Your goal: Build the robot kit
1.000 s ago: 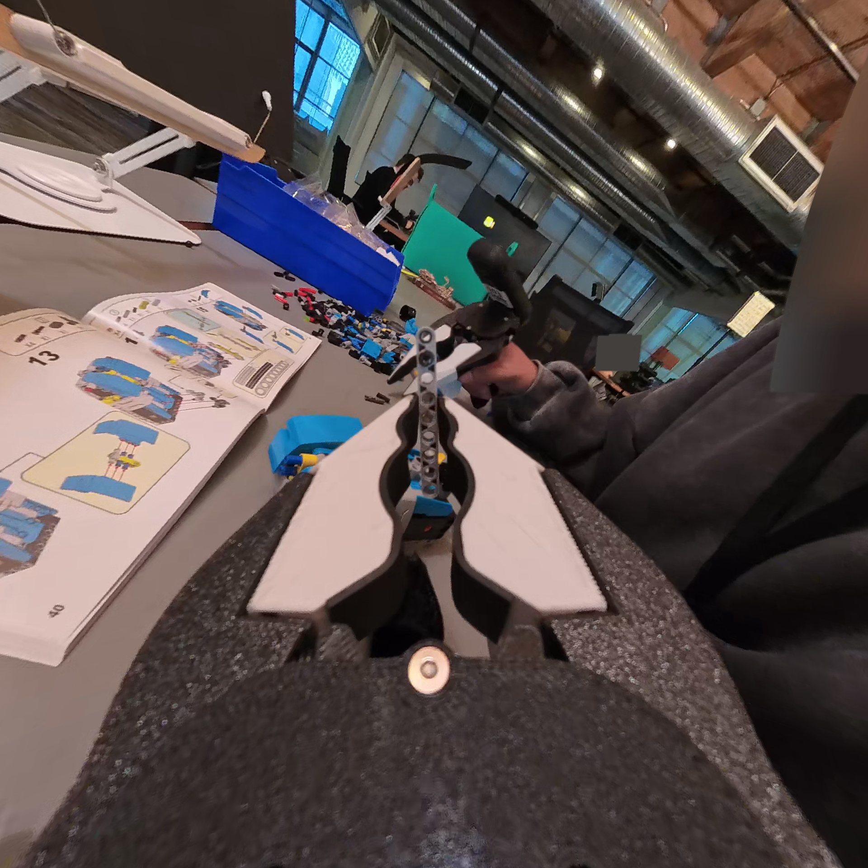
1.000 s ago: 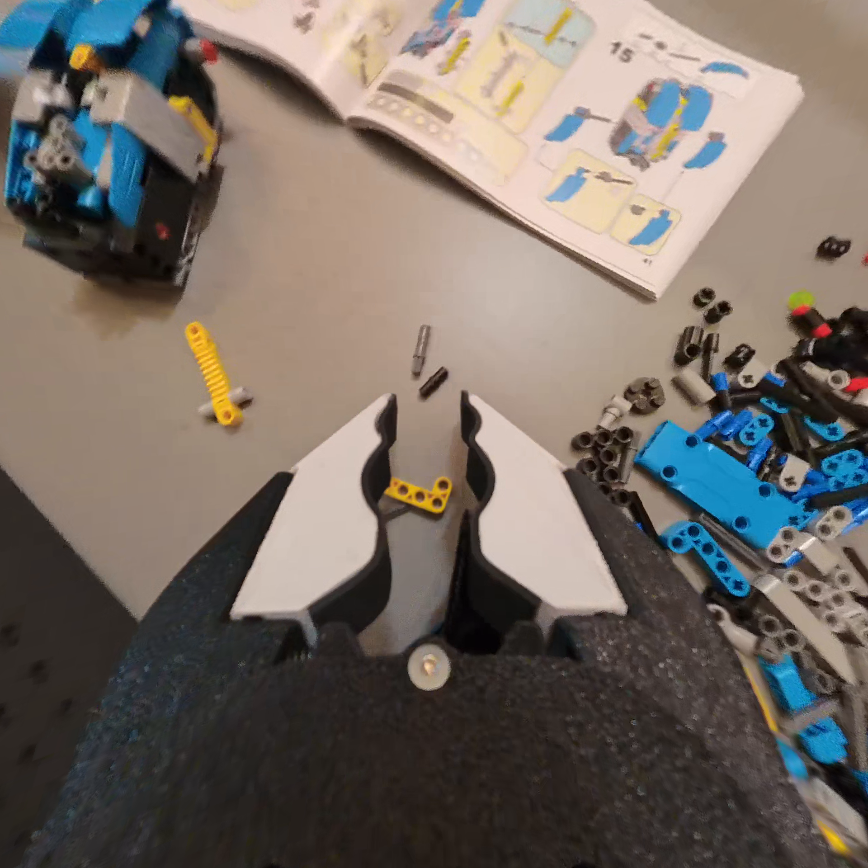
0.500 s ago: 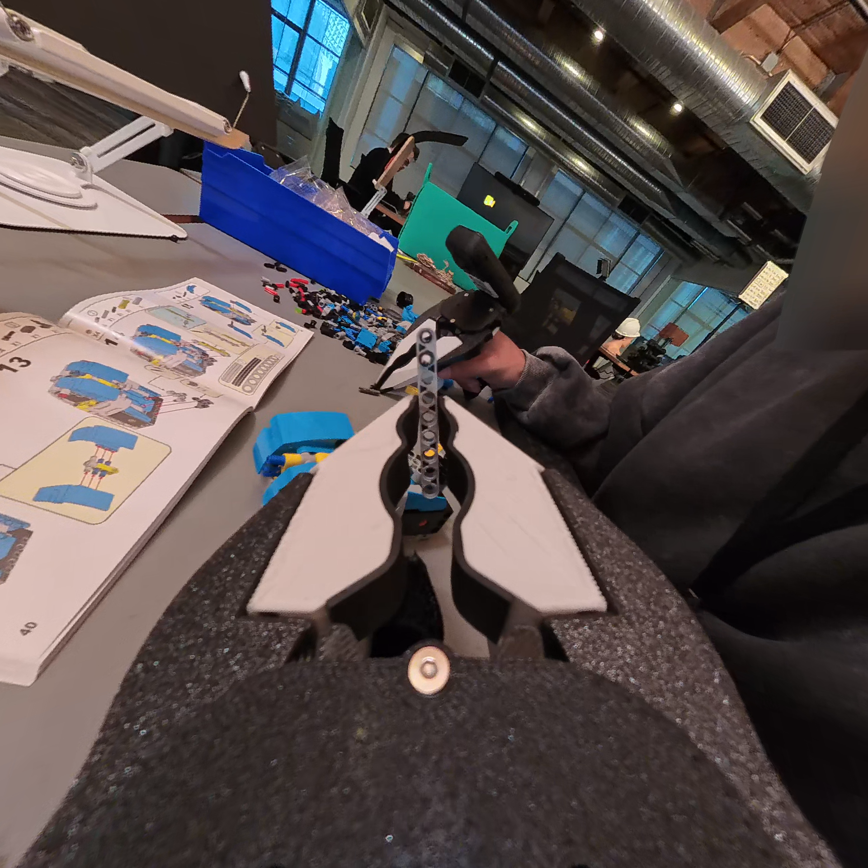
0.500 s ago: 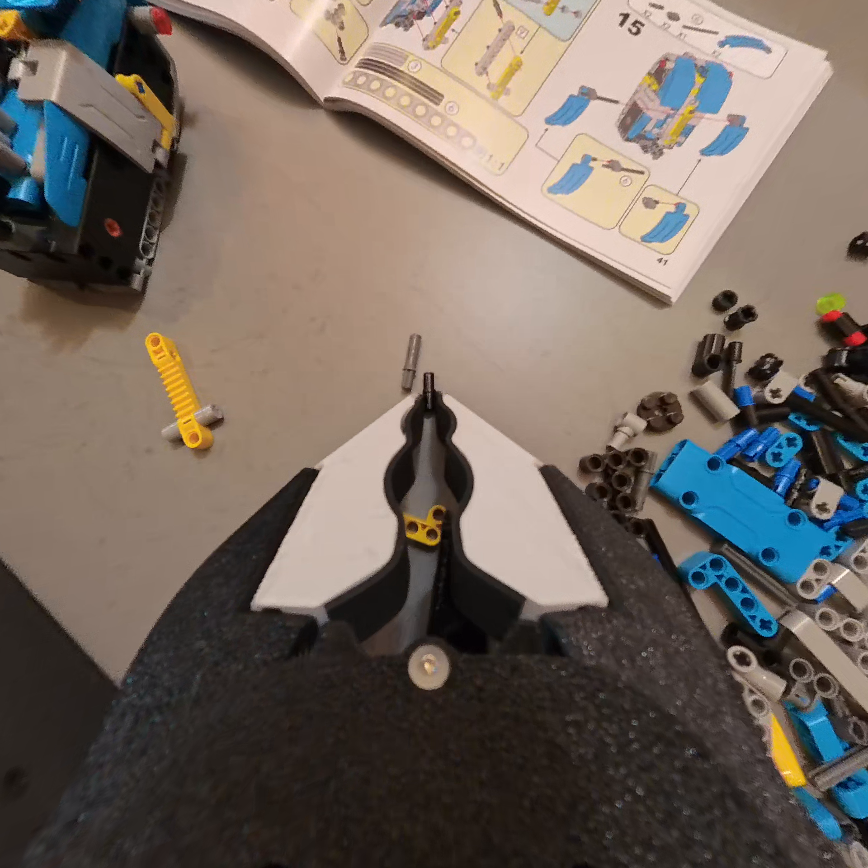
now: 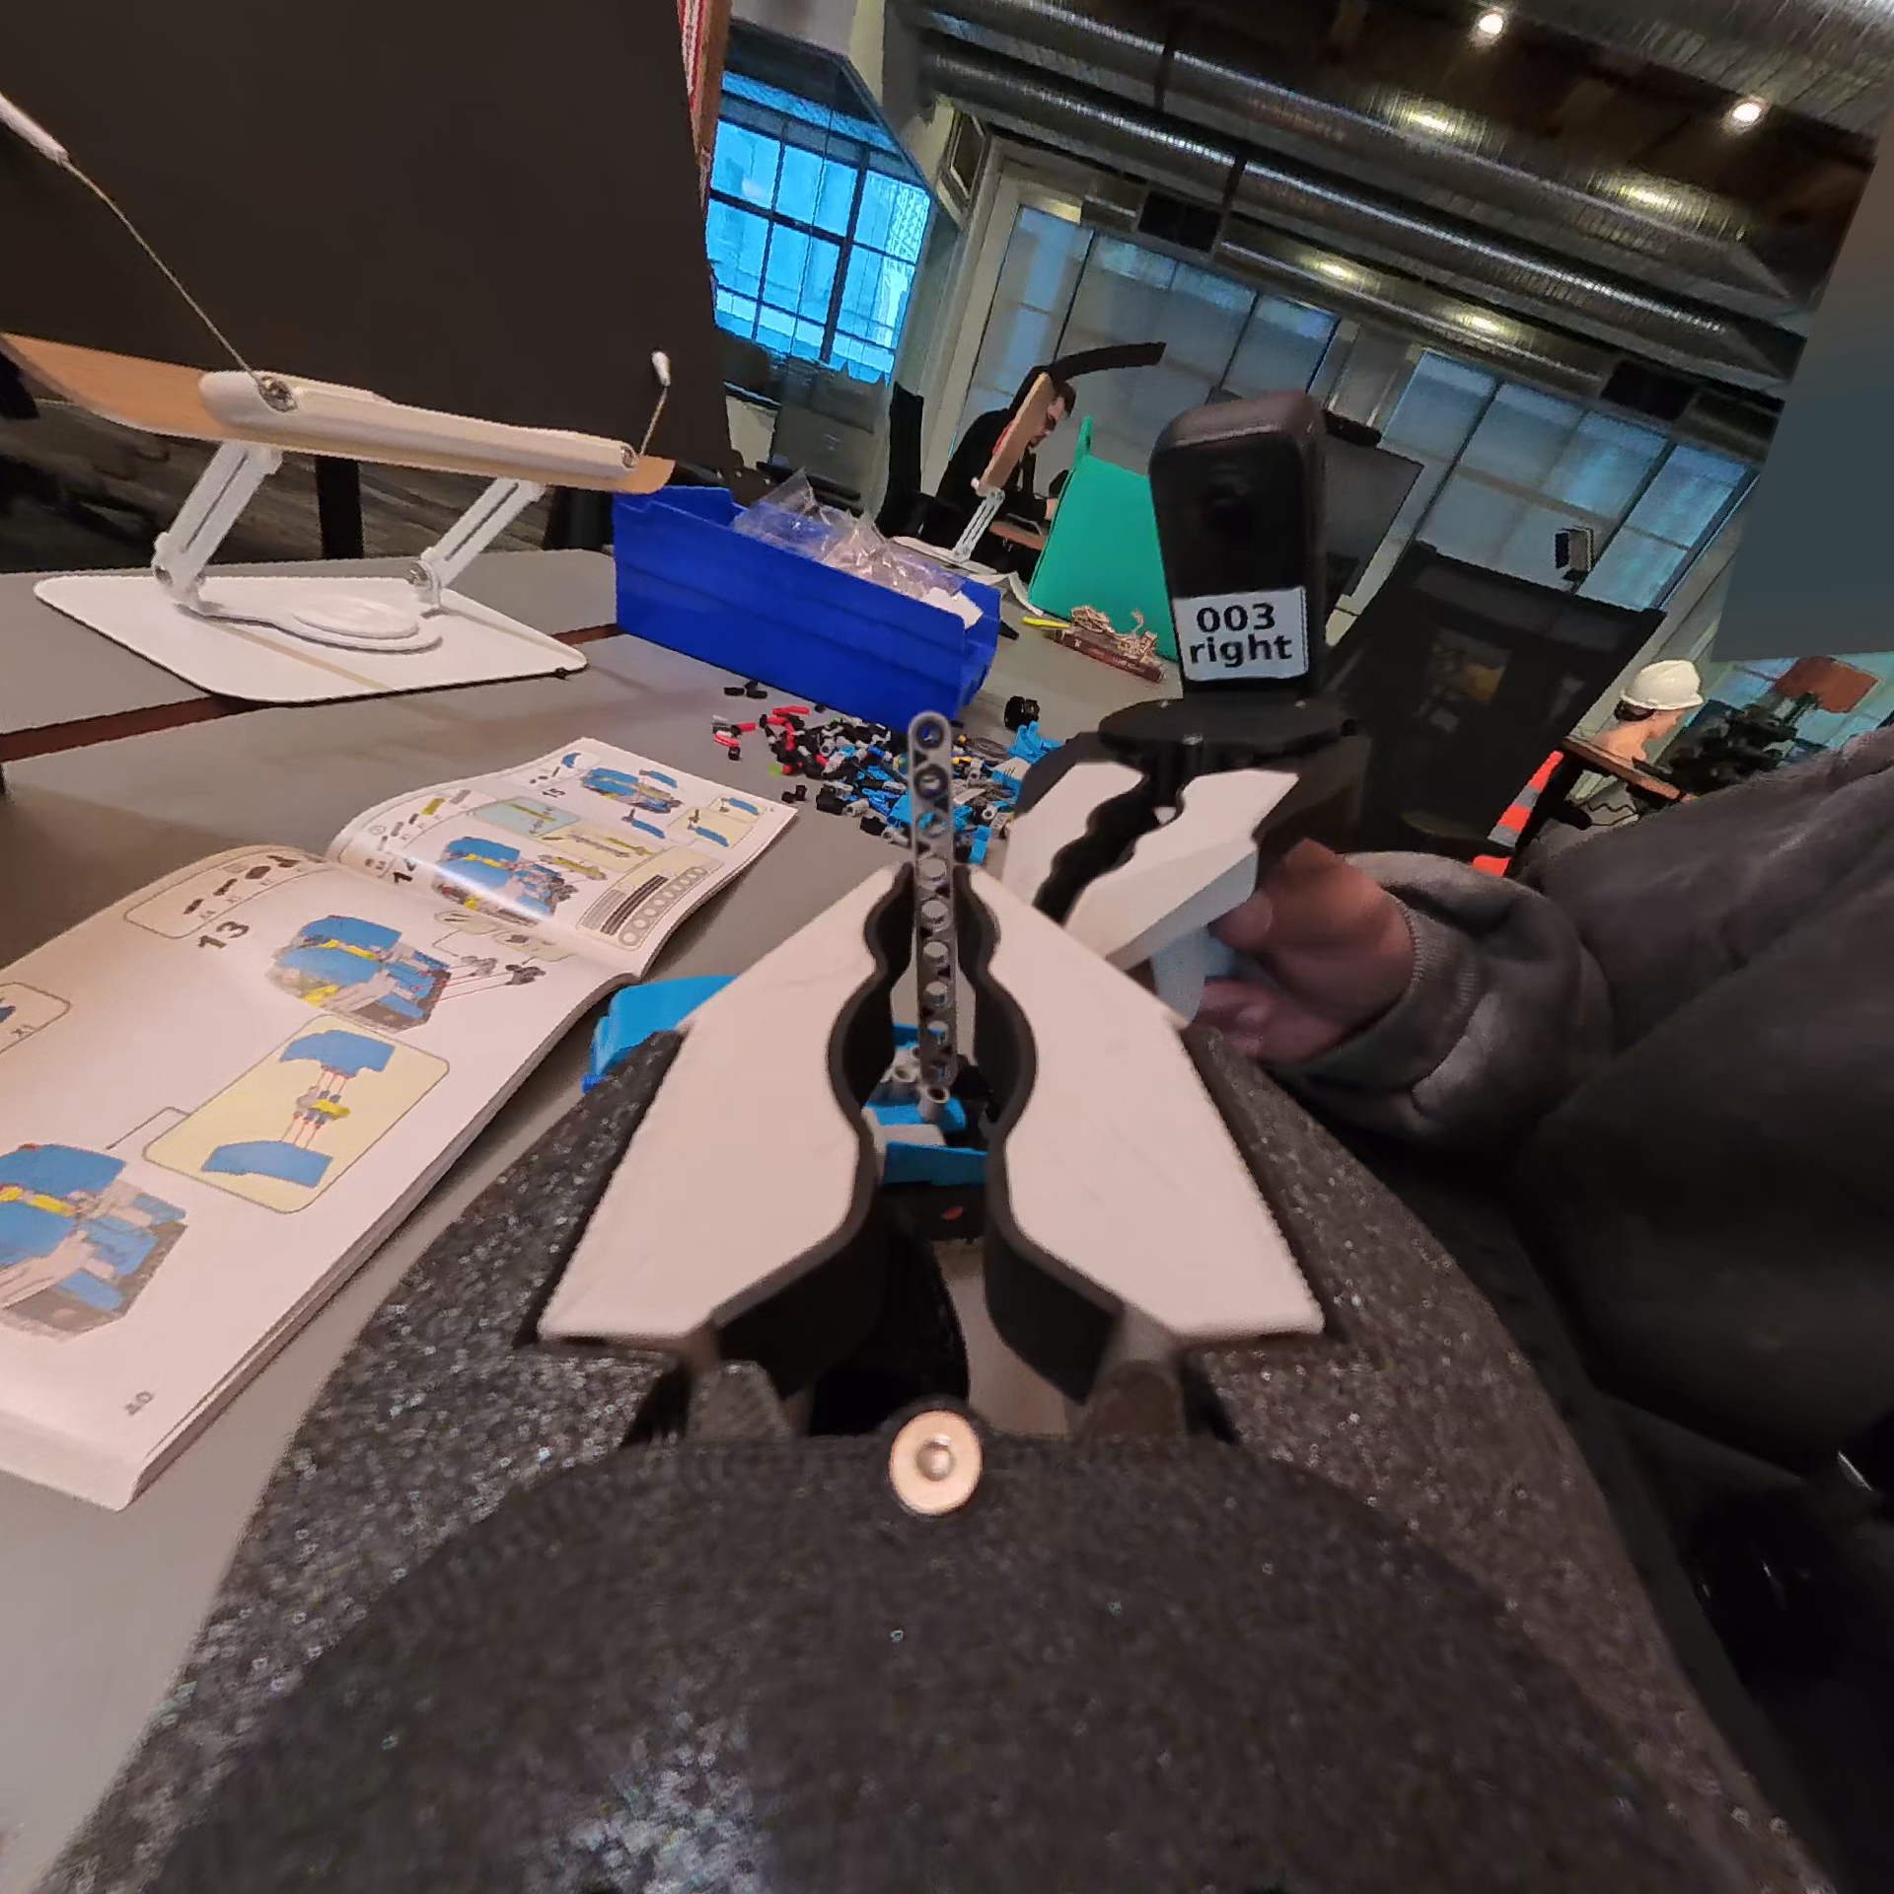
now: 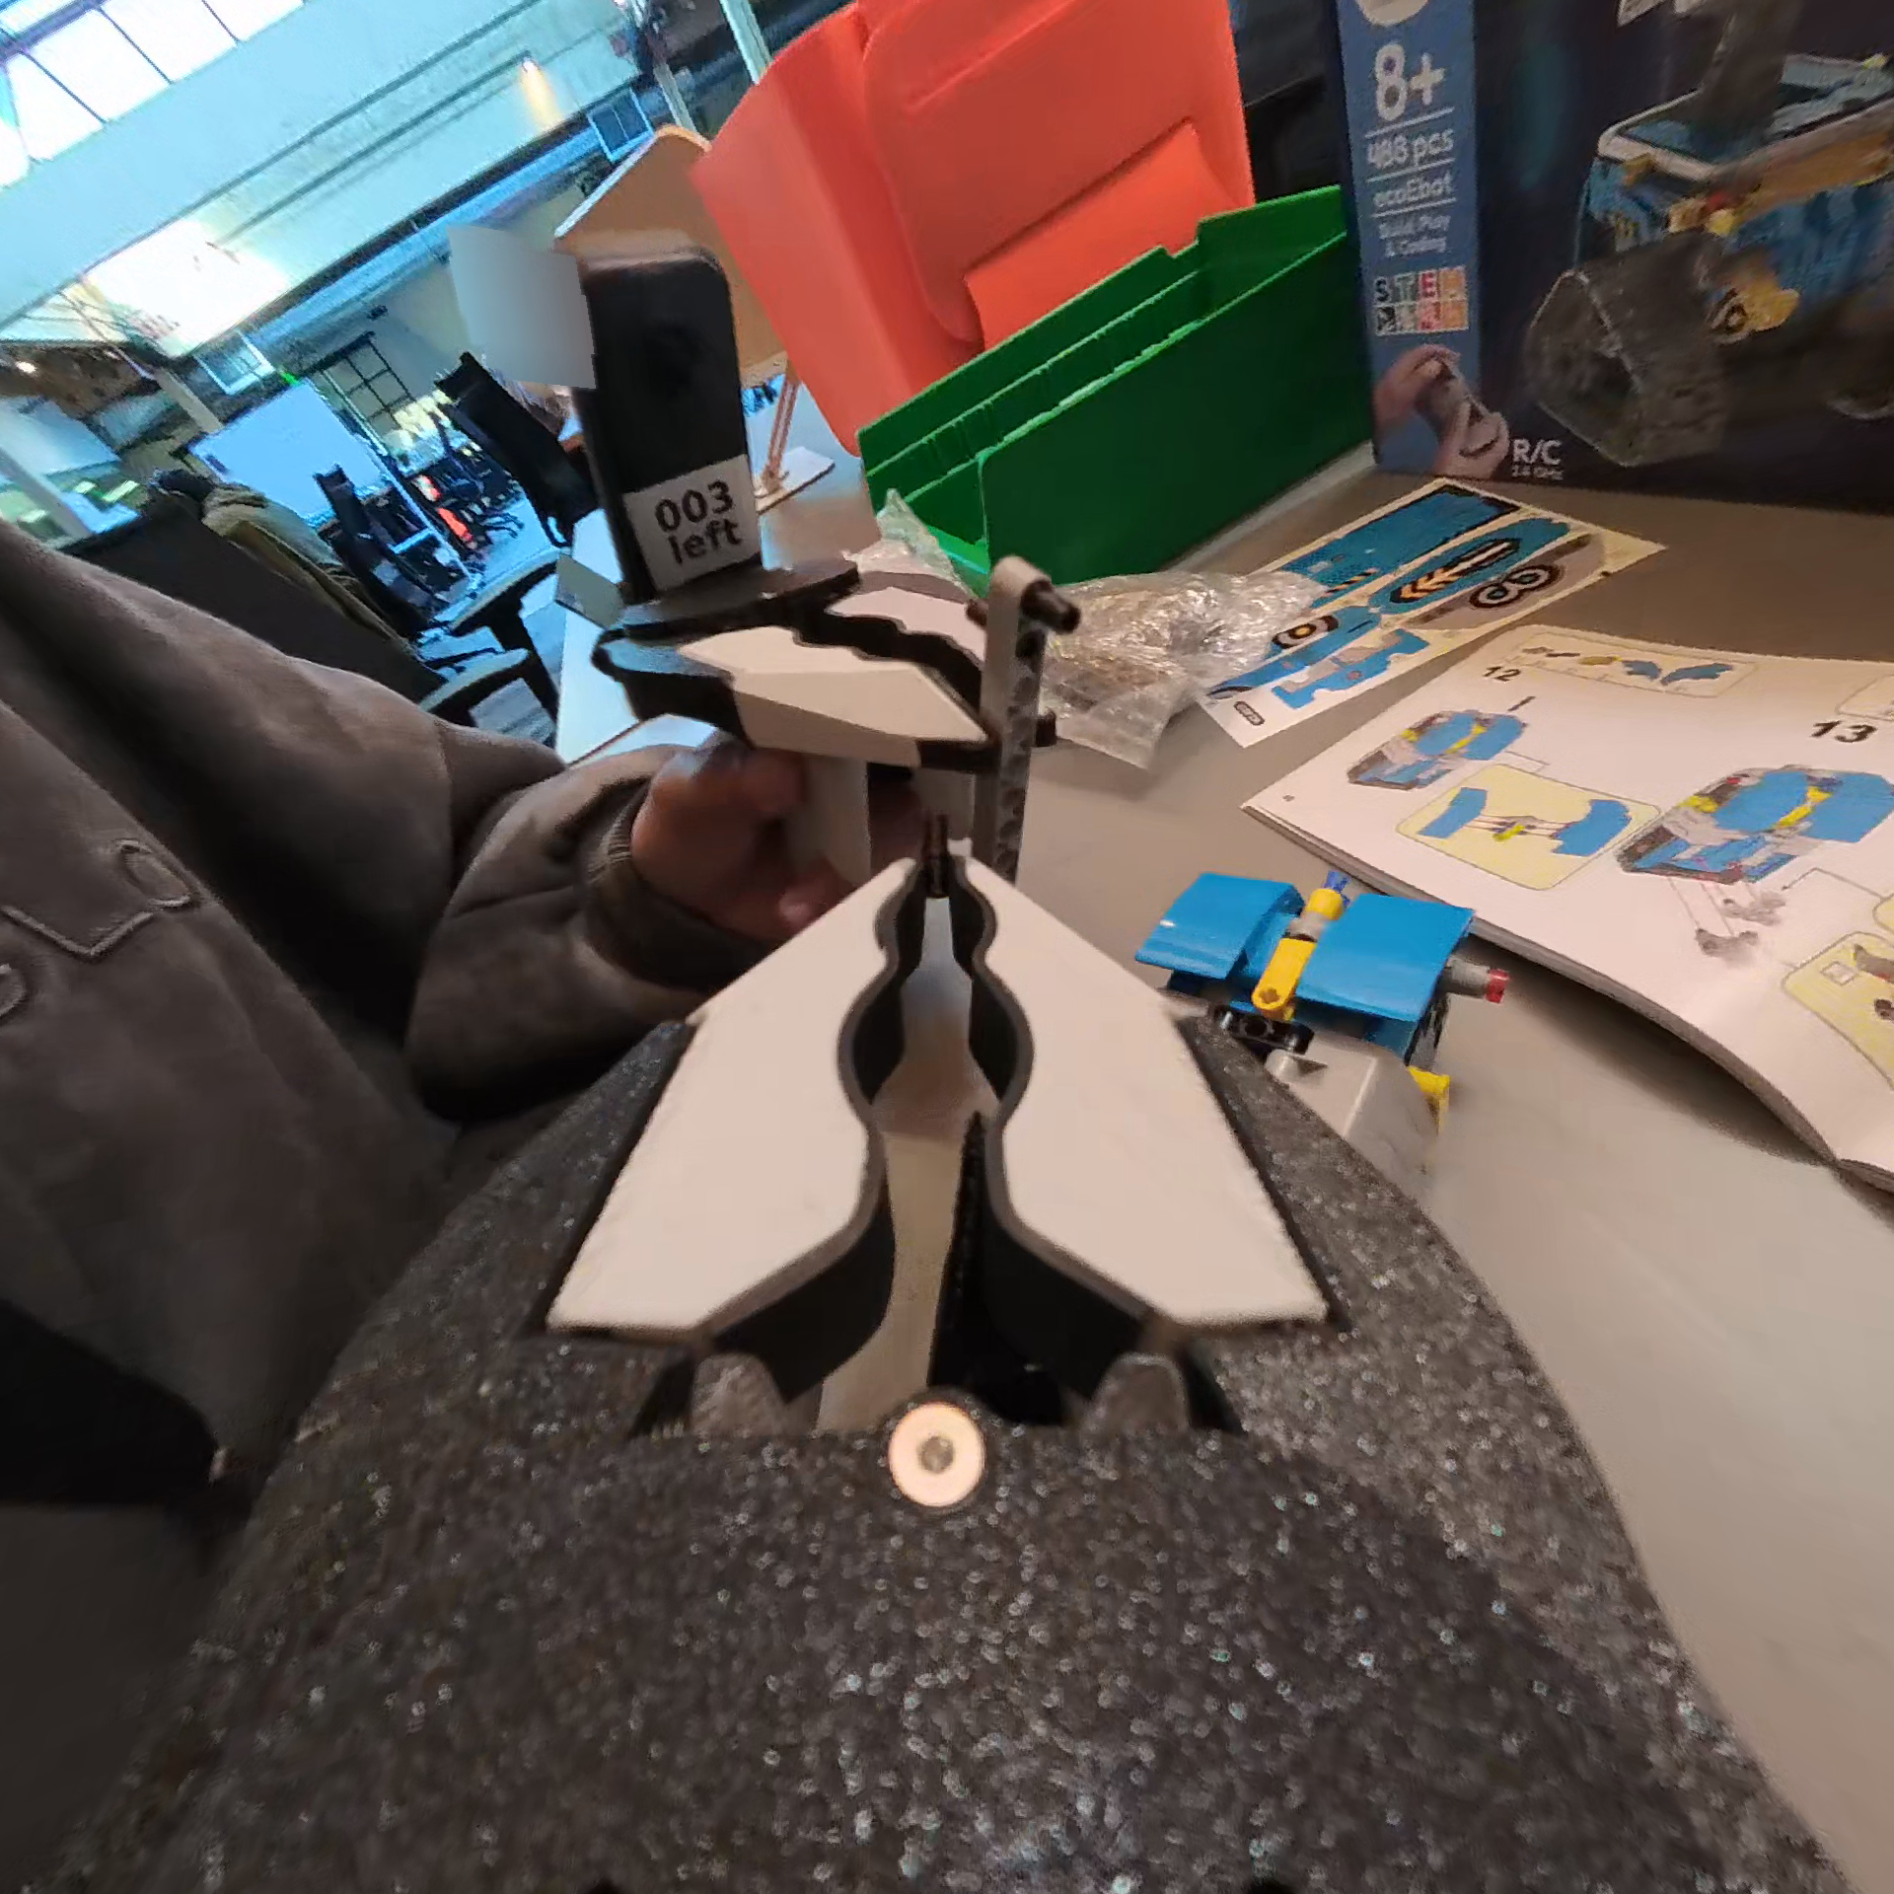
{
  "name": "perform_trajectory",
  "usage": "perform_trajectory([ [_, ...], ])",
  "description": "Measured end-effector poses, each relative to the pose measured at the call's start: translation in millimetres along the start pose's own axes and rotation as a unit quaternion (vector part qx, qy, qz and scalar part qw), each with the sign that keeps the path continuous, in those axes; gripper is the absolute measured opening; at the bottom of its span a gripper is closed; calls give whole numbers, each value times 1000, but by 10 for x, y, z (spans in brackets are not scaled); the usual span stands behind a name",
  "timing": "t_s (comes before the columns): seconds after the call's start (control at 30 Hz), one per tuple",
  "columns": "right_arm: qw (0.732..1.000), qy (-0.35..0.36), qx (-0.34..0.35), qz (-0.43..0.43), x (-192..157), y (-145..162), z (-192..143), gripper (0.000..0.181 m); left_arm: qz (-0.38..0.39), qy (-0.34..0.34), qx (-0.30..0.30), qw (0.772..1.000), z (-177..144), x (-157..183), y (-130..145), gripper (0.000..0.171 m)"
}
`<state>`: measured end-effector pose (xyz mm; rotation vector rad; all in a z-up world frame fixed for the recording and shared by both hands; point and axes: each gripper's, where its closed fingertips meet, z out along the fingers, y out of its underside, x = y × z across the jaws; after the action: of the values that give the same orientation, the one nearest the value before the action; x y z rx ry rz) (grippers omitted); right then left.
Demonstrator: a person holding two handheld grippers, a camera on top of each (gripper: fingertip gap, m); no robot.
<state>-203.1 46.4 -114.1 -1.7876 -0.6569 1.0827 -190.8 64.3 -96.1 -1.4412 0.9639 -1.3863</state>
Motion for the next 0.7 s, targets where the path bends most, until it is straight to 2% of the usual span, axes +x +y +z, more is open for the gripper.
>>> perform_trajectory([
  [0.13,1000,5,3,5,1,19,37,4,26,-17,-14,999,38,22,57,7],
  [0.27,999,-2,30,19,12,-51,-40,4,37,-46,1,998,-23,-75,-25,7],
  [0.37,998,-3,52,26,19,-104,-87,4,35,-33,-10,999,19,-20,34,7],
  [0.53,999,2,47,27,37,-83,-76,4,59,-39,-22,997,72,37,100,7],
  [0.7,998,-8,36,42,47,-30,-75,4,143,-66,-47,986,77,38,147,7],
])
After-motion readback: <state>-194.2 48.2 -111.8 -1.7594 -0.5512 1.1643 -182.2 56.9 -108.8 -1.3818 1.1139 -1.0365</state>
